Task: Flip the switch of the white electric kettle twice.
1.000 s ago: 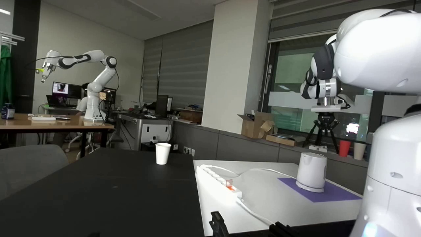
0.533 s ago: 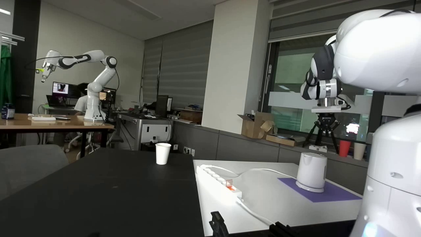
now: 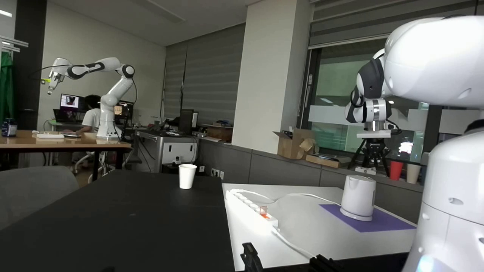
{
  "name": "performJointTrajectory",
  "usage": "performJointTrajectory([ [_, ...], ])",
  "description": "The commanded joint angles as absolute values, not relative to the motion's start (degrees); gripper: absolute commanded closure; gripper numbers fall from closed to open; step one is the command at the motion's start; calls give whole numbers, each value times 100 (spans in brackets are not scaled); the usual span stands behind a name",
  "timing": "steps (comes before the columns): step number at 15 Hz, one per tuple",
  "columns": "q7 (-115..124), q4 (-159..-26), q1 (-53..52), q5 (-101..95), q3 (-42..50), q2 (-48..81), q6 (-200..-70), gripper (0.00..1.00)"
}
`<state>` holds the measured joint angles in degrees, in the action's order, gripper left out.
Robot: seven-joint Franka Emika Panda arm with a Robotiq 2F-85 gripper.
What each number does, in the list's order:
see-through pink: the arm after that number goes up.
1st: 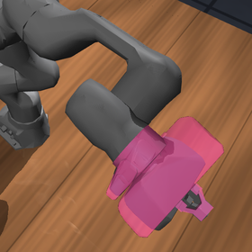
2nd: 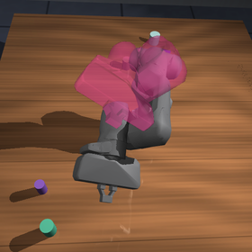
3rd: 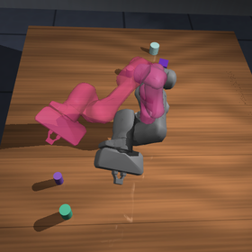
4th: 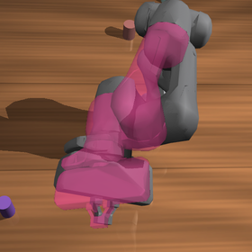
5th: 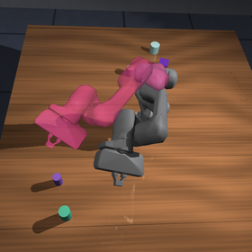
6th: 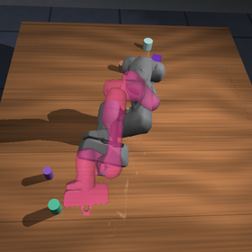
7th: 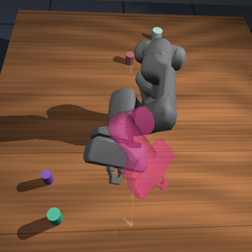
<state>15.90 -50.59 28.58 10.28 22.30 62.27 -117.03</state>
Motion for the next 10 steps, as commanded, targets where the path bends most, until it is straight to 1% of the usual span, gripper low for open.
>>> performJointTrajectory([
  [1,1818,-4884,2911,1086,2234,6401,-11611,100],
  [10,1742,-4837,2968,1150,2161,6645,-11745,100],
])
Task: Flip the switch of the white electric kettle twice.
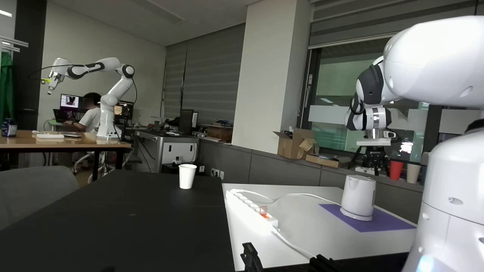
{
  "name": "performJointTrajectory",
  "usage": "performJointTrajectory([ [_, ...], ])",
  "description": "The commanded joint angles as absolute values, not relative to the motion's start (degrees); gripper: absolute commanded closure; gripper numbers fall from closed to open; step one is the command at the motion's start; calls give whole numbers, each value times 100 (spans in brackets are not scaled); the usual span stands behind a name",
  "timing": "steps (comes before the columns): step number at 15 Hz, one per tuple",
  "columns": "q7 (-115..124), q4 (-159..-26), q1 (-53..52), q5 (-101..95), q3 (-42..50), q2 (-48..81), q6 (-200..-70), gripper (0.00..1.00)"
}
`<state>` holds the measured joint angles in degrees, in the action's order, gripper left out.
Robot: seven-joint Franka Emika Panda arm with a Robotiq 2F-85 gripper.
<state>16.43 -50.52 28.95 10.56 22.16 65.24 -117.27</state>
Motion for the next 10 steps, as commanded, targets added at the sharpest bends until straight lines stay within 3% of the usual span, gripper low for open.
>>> performJointTrajectory([
  [1,1740,-4836,2968,1168,2157,6662,-11764,100],
  [10,1727,-4785,2986,1212,2103,6860,-11893,100],
])
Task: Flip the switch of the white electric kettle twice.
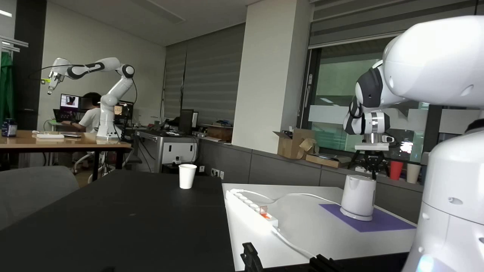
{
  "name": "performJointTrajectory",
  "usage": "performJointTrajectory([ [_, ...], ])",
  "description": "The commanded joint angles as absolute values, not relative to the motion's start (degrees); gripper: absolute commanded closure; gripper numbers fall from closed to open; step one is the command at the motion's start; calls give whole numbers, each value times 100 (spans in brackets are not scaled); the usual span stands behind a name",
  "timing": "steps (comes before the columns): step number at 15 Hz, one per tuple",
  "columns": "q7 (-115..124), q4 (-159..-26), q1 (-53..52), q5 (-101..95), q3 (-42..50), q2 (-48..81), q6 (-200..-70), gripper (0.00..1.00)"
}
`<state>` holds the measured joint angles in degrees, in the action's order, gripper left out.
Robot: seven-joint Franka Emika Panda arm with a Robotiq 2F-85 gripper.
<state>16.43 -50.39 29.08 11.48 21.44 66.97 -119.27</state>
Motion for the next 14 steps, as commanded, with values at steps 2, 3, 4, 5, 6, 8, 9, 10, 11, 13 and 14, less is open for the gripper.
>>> performJointTrajectory([
  [2,1730,-4780,2989,1201,2109,6883,-11907,100],
  [3,1733,-4775,2993,1200,2109,6889,-11901,100],
  [4,1735,-4769,2996,1203,2107,6887,-11898,100],
  [5,1741,-4767,2993,1201,2111,6868,-11892,100],
  [6,1754,-4766,2987,1198,2118,6856,-11888,100],
  [8,1855,-4767,2929,1134,2192,6825,-11807,100],
  [9,1867,-4769,2916,1120,2202,6814,-11785,100],
  [10,1877,-4772,2903,1108,2213,6805,-11754,100],
  [11,1885,-4776,2893,1104,2217,6802,-11759,100],
  [13,1914,-4790,2859,1077,2245,6790,-11750,100],
  [14,1949,-4804,2836,1059,2270,6780,-11777,100],
])
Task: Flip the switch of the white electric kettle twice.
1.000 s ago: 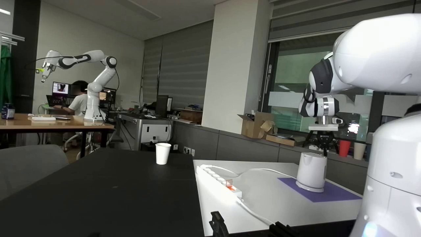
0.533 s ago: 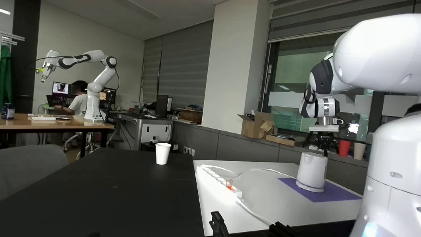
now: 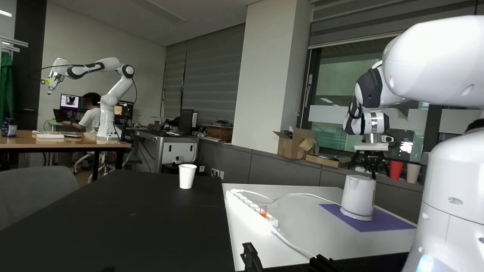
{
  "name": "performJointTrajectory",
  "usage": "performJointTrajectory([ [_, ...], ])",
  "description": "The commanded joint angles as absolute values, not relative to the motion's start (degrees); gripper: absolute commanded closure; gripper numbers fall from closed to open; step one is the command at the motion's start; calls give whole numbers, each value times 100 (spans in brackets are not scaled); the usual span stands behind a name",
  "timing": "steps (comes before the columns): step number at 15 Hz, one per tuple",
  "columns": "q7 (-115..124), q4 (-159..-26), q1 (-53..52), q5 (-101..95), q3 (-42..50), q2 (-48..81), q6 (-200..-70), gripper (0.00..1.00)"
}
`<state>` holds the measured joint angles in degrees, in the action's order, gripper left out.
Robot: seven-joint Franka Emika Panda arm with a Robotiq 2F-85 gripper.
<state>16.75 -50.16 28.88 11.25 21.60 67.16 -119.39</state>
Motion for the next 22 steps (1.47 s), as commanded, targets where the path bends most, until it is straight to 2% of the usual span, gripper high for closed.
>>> performJointTrajectory([
  [1,1963,-4811,2817,1043,2291,6771,-11777,100],
  [22,1942,-4774,2697,1110,2414,6938,-11996,100],
])
